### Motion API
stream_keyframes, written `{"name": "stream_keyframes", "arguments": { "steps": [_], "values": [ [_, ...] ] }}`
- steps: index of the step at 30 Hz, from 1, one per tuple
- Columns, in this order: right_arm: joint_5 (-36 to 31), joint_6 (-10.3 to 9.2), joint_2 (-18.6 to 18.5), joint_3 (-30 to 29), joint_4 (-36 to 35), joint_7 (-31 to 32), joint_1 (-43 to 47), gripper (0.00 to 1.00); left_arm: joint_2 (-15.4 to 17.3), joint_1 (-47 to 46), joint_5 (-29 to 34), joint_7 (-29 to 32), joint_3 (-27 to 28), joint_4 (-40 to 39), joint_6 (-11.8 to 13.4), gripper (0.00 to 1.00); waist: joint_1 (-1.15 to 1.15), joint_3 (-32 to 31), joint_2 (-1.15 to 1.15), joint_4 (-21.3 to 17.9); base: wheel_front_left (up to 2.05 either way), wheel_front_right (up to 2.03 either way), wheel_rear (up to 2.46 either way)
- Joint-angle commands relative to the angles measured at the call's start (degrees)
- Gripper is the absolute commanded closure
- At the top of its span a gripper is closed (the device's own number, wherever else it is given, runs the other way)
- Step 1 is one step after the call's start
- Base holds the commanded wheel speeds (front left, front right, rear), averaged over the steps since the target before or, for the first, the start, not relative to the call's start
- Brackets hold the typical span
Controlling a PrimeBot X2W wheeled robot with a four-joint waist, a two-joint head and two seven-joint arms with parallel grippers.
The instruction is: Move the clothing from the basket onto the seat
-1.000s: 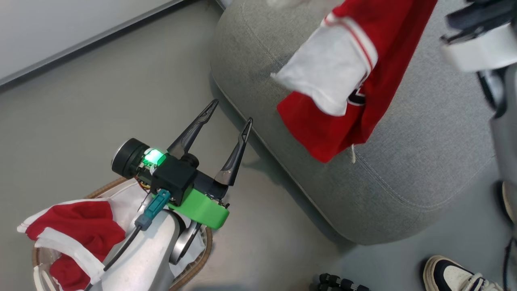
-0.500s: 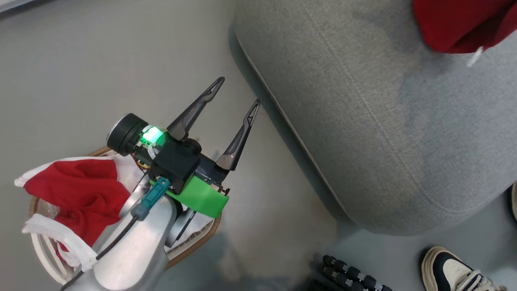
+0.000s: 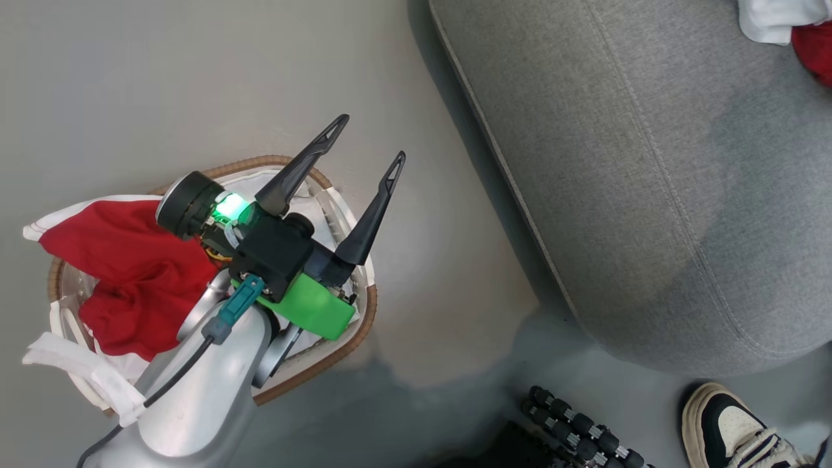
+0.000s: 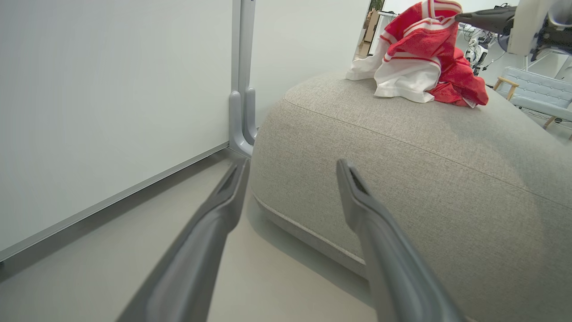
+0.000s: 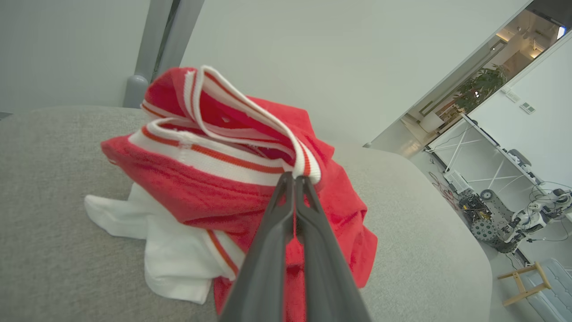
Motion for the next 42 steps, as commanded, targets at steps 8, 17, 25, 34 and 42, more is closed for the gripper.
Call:
{"name": "stream_keyframes", "arguments": {
  "steps": [8, 17, 25, 34, 42],
  "values": [
    [-1.4, -0.08, 5.7, -4.4, -0.8, 0.0, 9.1, 0.00, -0.4, 1.2, 0.0, -0.1, 2.4, 1.6, -0.2, 0.00, -0.01, -2.2, 0.00, 0.2, 0.00, 0.00, 0.00],
    [1.2, -0.08, 8.1, 0.1, -6.9, 0.0, 15.5, 0.00, -3.3, 4.5, 0.5, -0.1, 7.1, 2.9, -0.2, 0.00, -0.01, -8.3, 0.00, 1.6, 0.00, 0.00, 0.00],
    [6.0, -0.08, 9.3, 8.6, -12.3, 0.0, 17.8, 0.00, -6.2, 8.0, 1.0, -0.1, 11.9, 3.6, -0.2, 0.00, -0.01, -13.8, 0.00, 5.8, 0.00, 0.00, 0.00],
    [9.7, -0.08, 11.3, 15.6, -14.2, 0.0, 20.3, 0.00, -9.4, 13.6, 2.1, -0.1, 21.2, 4.9, -0.2, 0.00, -0.01, -19.7, 0.00, 11.8, 0.00, 0.00, 0.00],
    [11.2, -0.08, 12.7, 18.7, -12.7, 0.0, 24.2, 0.00, -11.4, 18.1, 3.5, -0.1, 29.9, 7.0, -0.1, 0.00, -0.01, -23.8, 0.00, 16.2, 0.00, 0.00, 0.00]
  ]
}}
